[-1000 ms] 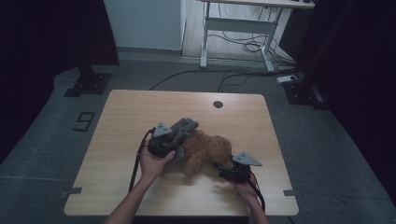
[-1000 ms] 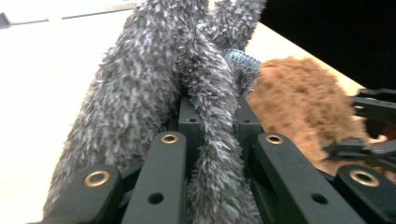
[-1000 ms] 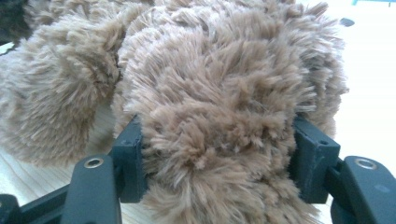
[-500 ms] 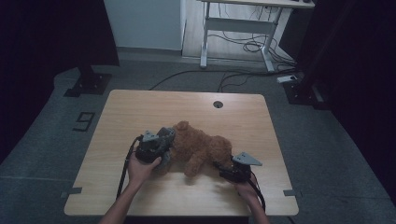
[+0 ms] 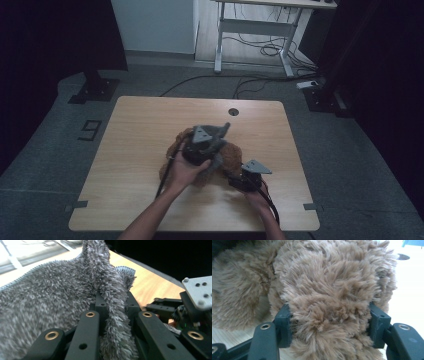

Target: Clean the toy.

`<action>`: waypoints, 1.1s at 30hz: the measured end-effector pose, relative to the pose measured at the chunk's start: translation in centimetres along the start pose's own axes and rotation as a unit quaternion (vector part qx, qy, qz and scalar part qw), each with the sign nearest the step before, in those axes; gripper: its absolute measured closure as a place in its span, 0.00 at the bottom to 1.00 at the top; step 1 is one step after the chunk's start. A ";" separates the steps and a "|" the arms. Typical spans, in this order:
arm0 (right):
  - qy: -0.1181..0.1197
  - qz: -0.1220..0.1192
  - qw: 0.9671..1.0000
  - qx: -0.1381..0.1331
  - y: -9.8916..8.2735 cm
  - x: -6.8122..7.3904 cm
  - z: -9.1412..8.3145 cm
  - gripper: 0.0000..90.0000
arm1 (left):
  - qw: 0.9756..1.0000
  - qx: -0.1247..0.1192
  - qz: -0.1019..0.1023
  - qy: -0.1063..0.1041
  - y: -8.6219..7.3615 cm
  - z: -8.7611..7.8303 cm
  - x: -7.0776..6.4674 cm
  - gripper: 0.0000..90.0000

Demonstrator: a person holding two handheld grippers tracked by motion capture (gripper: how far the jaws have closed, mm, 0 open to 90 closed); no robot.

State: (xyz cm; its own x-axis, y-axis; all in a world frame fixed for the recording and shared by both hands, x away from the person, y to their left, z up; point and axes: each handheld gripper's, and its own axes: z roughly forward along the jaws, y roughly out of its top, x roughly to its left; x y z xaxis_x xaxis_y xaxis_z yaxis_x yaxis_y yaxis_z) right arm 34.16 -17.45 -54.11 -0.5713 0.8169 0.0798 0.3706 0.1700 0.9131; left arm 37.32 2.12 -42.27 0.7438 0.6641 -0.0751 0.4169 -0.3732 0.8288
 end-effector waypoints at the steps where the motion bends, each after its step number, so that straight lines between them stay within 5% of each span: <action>1: 0.000 -0.001 1.000 0.000 0.0 0.0 0.0 0.42 | 1.000 0.009 0.003 -0.006 0.3 1.1 -0.5 0.86; 7: 0.001 0.000 1.000 0.002 -0.1 -0.1 -0.1 0.41 | 0.998 0.059 0.026 -0.008 -0.2 5.2 -2.2 0.86; 9: 0.003 0.004 1.000 0.005 -0.1 -0.2 -0.2 0.41 | 0.998 0.052 0.006 -0.017 -0.7 5.0 -1.5 0.87; 11: 0.004 0.004 1.000 0.005 -0.1 -0.2 -0.2 0.41 | 0.999 0.050 0.007 0.000 -0.9 4.2 -0.9 0.87; 13: 0.003 0.008 1.000 0.003 -0.1 -0.2 -0.2 0.41 | 0.998 0.043 0.013 0.038 -1.1 3.1 0.1 0.87; 16: 0.005 0.010 1.000 0.003 -0.1 -0.2 -0.2 0.41 | 0.999 0.023 -0.024 0.039 -1.6 0.9 2.6 0.87; 22: 0.005 0.011 1.000 0.002 -0.1 -0.2 -0.2 0.41 | 0.996 0.006 -0.041 0.079 -3.0 -3.8 6.4 0.87; 28: 0.001 0.012 1.000 -0.002 -0.1 0.1 -0.1 0.42 | 0.992 0.004 -0.080 0.097 -5.2 -5.4 9.2 0.87; 33: 0.005 0.018 1.000 -0.001 -0.2 -0.2 -0.2 0.42 | 0.986 0.042 -0.113 0.112 -7.3 -5.5 11.4 0.86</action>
State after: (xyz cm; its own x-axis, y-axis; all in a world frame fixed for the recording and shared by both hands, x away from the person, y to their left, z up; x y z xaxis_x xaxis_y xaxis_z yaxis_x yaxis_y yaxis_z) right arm 34.04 -17.70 -54.19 -0.5650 0.8167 0.1175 0.3907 0.1394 0.9099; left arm 39.87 15.95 -46.14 0.4973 0.8591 -0.1211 0.6072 -0.2449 0.7558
